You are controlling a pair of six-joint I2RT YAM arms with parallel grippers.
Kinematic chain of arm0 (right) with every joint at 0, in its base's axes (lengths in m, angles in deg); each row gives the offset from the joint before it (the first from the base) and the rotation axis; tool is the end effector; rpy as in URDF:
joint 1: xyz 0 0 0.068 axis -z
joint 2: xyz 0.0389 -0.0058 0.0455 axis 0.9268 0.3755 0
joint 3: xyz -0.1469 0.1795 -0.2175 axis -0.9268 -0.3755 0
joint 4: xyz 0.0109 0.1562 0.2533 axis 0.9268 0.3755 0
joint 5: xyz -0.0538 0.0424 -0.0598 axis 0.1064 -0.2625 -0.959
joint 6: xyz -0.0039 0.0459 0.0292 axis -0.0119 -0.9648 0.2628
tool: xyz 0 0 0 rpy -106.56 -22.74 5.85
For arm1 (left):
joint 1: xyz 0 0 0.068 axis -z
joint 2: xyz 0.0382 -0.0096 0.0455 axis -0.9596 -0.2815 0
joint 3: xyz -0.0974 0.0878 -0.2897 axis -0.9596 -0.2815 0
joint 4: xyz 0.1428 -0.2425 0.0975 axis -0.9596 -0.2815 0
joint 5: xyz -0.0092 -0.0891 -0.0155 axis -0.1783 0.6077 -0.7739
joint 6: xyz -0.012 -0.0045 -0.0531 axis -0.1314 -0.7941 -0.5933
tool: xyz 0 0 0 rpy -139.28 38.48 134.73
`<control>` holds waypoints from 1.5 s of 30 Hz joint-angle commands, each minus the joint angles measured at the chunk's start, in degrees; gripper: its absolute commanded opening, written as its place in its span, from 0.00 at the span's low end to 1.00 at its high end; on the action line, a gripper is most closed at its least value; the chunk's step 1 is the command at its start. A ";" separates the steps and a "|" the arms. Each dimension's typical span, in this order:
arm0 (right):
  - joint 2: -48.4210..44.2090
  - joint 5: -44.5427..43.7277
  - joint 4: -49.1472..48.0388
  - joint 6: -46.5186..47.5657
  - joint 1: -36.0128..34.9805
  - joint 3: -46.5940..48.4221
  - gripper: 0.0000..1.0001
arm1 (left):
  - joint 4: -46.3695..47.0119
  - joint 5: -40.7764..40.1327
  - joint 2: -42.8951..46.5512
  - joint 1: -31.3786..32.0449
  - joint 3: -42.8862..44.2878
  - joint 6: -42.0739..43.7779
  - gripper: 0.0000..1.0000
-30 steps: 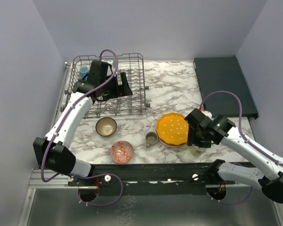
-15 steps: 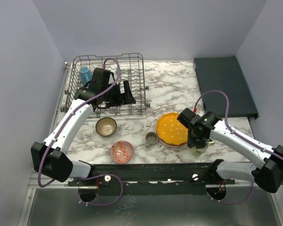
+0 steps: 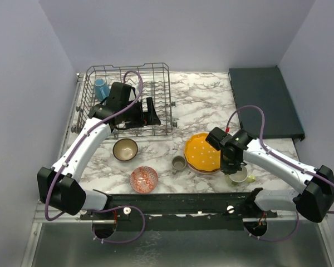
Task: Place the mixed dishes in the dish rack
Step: Pick up the cup at the center of the board.
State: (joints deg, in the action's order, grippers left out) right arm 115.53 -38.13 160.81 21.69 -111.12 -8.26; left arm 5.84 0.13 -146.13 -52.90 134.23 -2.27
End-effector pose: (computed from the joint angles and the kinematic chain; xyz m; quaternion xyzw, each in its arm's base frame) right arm 0.1613 0.1372 0.2741 0.0697 0.9874 -0.0842 0.1142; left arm 0.2895 -0.1234 0.3784 0.0288 0.9122 -0.2993 0.2782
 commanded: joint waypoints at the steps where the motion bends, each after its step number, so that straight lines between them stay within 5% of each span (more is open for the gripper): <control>1: -0.06 -2.56 0.32 -0.53 -0.26 1.57 0.01 | 1.18 2.95 1.27 0.25 -0.91 0.99 0.93; 14: -0.79 -5.82 10.10 1.90 -0.36 13.02 0.01 | 1.26 12.92 1.72 0.25 2.26 -0.57 0.96; 27: -4.59 -3.90 9.18 5.60 -0.28 26.57 0.01 | 4.99 17.96 4.99 0.25 0.84 -3.42 0.99; 34: -7.48 -0.07 2.88 9.34 -0.32 31.72 0.01 | 7.88 22.71 7.39 0.25 0.31 -4.95 0.99; 45: -14.09 18.94 -22.99 13.23 -0.28 30.71 0.01 | 11.80 28.49 12.65 0.25 -0.70 -5.62 0.99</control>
State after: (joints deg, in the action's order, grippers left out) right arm 104.05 -28.75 154.05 32.82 -111.12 22.49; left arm 14.34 24.39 -136.32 -52.90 134.34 -7.69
